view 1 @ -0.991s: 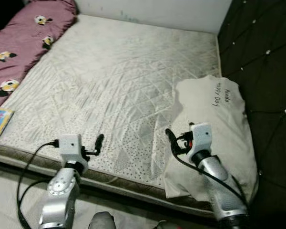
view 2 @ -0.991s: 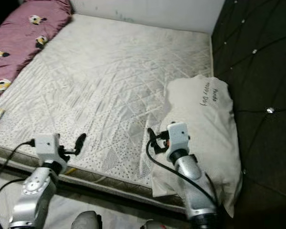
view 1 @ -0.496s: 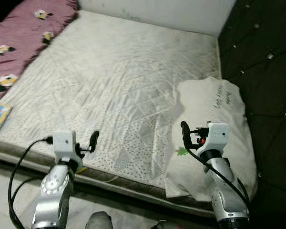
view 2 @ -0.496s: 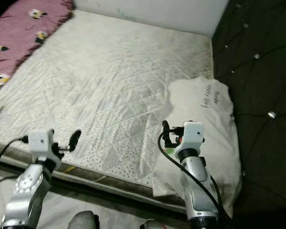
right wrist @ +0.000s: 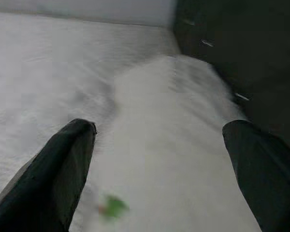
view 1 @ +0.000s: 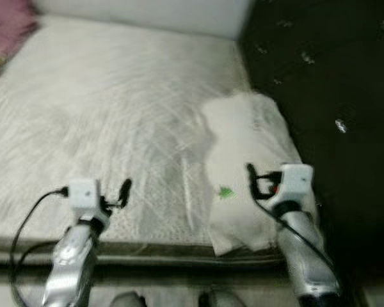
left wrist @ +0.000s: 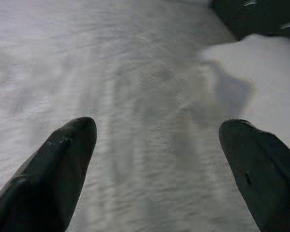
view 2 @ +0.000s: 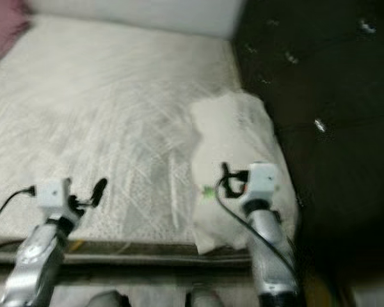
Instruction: Clean up the room
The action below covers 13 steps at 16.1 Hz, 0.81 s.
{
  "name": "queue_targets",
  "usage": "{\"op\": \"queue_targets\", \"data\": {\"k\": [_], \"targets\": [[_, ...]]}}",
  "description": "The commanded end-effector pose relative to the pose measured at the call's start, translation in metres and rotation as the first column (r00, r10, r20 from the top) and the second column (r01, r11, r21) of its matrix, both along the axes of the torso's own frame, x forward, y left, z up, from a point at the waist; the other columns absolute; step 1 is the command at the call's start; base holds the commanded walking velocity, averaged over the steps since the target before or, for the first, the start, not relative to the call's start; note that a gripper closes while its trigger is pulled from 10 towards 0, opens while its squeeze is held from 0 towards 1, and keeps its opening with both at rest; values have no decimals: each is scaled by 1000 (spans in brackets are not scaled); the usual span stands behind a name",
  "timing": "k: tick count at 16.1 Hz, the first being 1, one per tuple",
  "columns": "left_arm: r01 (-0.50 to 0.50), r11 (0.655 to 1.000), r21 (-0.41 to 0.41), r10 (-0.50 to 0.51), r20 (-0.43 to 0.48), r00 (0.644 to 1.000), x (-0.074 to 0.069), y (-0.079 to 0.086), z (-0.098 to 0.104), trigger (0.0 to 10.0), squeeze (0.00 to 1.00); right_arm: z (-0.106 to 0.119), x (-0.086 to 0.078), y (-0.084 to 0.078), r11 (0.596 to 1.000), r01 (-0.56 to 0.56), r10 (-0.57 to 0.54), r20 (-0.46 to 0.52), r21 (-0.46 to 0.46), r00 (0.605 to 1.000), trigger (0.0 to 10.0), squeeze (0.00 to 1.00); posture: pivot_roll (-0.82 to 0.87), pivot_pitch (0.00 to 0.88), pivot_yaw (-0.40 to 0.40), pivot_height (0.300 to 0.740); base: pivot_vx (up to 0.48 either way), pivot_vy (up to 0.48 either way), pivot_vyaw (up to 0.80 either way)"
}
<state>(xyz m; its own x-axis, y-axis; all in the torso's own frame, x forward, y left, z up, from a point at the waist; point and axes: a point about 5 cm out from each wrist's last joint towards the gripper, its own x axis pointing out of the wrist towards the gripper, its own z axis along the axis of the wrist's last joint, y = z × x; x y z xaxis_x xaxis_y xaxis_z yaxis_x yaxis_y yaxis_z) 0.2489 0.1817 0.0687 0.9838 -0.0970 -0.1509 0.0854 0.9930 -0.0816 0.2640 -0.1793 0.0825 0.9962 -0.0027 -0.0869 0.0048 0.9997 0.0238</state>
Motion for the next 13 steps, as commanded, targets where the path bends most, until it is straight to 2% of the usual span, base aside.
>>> {"op": "queue_targets", "data": {"k": [1,9,13], "targets": [[-3,1000,5,3,-7,1000,-3,2,0,10000,0,5,4,3,1000,-7,7,15,9,1000,10000,0,6,133,-86,740,0,319,-494],[-2,1000,19,2,-10,1000,-3,5,2,10000,0,8,9,7,999,-39,38,28,30,999,10000,0,28,141,-83,740,0,330,0],[-7,1000,29,8,-12,1000,-1,7,3,10000,0,8,14,11,998,-54,53,35,38,998,10000,0,38,133,-80,740,0,458,0]]}}
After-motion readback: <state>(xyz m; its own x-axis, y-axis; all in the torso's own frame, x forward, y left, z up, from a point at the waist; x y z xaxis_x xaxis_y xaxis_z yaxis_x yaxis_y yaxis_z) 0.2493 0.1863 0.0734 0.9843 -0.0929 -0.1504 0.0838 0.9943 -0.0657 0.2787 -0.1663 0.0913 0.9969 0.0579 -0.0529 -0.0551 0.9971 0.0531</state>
